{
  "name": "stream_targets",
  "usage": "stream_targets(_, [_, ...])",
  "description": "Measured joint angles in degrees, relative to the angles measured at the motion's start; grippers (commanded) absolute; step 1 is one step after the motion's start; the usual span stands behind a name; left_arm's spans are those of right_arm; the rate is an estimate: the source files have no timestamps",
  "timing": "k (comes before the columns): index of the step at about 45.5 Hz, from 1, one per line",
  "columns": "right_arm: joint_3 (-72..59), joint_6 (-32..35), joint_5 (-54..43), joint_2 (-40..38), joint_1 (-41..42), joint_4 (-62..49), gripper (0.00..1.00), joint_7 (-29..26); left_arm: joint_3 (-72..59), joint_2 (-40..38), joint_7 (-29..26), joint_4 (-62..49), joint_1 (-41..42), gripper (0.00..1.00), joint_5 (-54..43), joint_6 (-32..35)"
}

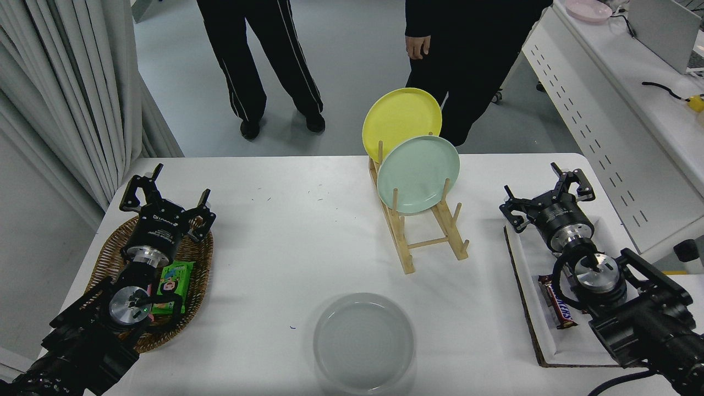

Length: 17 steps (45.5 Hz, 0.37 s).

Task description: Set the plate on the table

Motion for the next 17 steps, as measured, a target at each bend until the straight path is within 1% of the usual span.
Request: stream_targets(17, [-0.54, 1.96, -1.41, -0.06, 0.36, -0.1, 0.99, 0.02, 0.0, 0.0, 0.0, 0.0, 0.0, 1.0, 0.0, -0.03])
